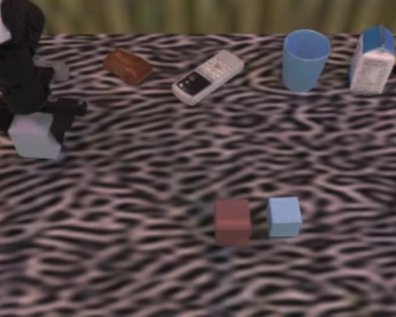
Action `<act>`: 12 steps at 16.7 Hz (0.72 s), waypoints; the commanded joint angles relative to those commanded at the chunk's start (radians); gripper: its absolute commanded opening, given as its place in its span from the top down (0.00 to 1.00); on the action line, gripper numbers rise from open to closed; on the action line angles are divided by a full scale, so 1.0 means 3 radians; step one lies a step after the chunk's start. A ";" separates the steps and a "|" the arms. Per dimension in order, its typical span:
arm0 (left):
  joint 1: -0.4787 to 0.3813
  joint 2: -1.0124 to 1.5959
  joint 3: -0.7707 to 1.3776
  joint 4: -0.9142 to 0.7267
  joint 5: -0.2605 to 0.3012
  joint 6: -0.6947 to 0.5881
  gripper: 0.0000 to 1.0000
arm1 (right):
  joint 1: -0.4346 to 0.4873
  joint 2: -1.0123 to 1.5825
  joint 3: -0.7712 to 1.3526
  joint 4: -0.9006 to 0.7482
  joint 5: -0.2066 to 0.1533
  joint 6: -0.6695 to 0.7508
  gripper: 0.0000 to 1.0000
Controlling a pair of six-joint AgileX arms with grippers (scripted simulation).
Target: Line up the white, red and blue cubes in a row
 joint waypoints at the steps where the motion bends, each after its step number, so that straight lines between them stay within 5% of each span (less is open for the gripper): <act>1: 0.0012 -0.0036 0.0079 -0.0128 0.0000 -0.0003 1.00 | 0.0000 0.0000 0.0000 0.0000 0.0000 0.0000 0.00; 12: -0.0090 -0.0233 0.0239 -0.0482 -0.0008 -0.0126 1.00 | 0.0000 0.0000 0.0000 0.0000 0.0000 0.0000 0.00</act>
